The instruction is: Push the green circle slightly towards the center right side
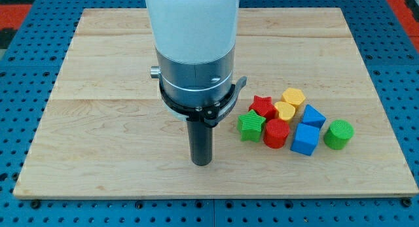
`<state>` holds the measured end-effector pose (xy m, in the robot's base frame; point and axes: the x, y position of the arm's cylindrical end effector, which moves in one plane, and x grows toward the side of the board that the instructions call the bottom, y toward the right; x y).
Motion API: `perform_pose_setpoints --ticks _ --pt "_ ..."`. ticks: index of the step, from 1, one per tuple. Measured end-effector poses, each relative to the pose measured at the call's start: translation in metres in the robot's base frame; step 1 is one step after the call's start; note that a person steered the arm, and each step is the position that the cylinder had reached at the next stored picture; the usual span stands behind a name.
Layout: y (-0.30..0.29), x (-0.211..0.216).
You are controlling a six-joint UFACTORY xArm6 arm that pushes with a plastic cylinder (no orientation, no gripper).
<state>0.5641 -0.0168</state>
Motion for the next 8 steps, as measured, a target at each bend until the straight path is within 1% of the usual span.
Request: perform_pose_setpoints --ticks 1,2,3,6,8 --pt "0.0 0.0" --pt "0.006 0.033" --pt "0.021 0.055" --pt "0.013 0.054" --pt "-0.011 0.027"
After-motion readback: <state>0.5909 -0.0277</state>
